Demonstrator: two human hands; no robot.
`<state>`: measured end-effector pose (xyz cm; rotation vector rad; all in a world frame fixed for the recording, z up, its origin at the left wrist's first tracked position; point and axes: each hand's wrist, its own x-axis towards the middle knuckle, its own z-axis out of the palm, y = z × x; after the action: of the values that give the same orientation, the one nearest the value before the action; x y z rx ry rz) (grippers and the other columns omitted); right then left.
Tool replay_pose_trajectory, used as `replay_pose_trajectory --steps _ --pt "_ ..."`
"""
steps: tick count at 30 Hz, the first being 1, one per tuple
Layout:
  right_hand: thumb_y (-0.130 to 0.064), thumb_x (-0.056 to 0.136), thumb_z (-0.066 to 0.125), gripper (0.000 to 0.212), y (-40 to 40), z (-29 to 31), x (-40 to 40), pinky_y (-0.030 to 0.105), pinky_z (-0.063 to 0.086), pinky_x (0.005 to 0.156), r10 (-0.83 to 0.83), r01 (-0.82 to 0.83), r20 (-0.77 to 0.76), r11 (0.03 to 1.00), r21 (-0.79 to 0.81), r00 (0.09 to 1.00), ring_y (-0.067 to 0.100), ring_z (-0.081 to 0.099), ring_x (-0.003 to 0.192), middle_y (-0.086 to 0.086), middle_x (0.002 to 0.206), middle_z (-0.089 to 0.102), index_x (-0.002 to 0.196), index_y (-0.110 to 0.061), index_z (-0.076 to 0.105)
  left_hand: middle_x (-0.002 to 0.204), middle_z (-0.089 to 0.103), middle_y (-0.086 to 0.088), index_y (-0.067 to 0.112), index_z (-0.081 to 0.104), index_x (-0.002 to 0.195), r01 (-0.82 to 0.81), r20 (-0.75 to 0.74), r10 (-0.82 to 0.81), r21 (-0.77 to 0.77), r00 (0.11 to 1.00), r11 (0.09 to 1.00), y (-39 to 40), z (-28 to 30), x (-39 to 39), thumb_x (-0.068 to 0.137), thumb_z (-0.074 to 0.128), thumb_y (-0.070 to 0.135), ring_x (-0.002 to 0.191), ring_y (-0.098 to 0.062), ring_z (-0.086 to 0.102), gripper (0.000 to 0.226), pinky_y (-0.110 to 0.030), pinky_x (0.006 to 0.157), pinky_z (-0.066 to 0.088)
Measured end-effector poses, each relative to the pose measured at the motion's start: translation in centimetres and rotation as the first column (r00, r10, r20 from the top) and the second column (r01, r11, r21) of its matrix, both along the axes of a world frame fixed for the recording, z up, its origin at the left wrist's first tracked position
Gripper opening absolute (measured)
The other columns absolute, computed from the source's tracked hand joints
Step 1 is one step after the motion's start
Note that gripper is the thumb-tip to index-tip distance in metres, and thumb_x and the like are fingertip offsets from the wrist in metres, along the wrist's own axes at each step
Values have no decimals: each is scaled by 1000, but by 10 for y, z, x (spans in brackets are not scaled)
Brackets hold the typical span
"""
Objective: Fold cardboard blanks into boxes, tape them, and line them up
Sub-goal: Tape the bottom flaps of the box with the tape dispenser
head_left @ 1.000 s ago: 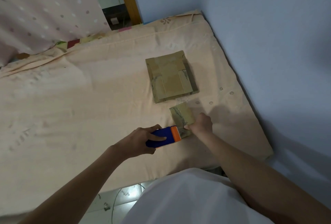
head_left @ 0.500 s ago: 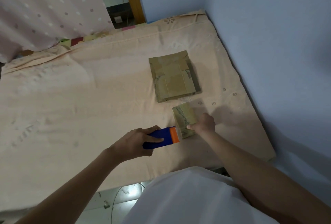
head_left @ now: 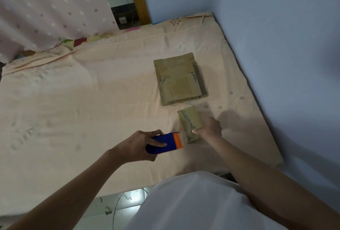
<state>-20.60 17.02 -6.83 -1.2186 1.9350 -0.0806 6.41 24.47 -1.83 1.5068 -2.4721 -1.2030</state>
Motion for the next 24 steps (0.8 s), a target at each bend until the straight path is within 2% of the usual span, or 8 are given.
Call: replay_pose_trajectory --steps 9,11,13,15,18,19,22,24 --pt "-30 73 89 51 1 -2 3 32 49 72 16 -16 7 999 -34 1000 28 64 100 11 112 66 106 -7 57 134 55 9 31 60 135 88 196 -92 29 976 996 -30 -6 -17 88 67 31 98 -11 58 47 -29 85 53" --pt "-30 73 90 48 1 -2 4 30 46 68 19 -19 9 999 -43 1000 25 63 93 9 109 67 98 -12 54 130 59 7 30 61 134 94 216 -103 52 971 994 -39 -6 -21 89 67 31 95 -12 57 46 -28 83 53" --pt "-31 71 91 49 1 -2 5 30 44 68 28 -28 -9 999 -46 1000 26 64 95 8 107 68 95 -13 52 125 62 7 30 62 133 105 236 -118 66 965 992 -47 -5 -27 88 69 31 93 -12 58 45 -29 81 53" --pt "-33 70 91 50 1 -3 5 30 44 68 42 -43 -23 998 -39 999 26 65 96 8 107 68 96 -13 53 119 65 7 28 65 130 111 261 -128 80 957 991 -54 -3 -33 87 70 30 90 -12 59 44 -29 79 54" --pt "-36 68 92 56 -1 -5 4 34 50 77 58 -59 -63 998 -20 996 30 66 102 11 111 68 104 -10 59 99 70 -2 26 72 118 158 394 -197 132 898 979 -55 -5 -26 84 72 29 77 -11 56 34 -22 63 47" --pt "-35 68 92 58 -2 -4 4 35 50 79 57 -58 -75 998 -15 996 32 65 105 13 112 68 106 -8 60 95 70 -3 27 73 116 155 420 -201 141 885 978 -52 -9 -20 83 71 30 78 -12 57 33 -22 62 45" --pt "-35 68 92 58 -5 -5 4 34 50 80 47 -49 -71 999 -20 996 33 65 107 14 114 68 107 -6 61 104 66 1 25 68 120 59 484 -78 55 872 997 -48 -21 3 83 70 36 91 -16 58 39 -29 73 50" --pt "-36 68 92 58 -4 -4 5 34 50 80 42 -43 -66 999 -14 997 33 66 107 14 114 69 108 -7 62 114 61 0 17 65 121 -41 451 53 -37 891 998 -47 -29 10 86 71 33 97 -19 58 39 -29 79 48"
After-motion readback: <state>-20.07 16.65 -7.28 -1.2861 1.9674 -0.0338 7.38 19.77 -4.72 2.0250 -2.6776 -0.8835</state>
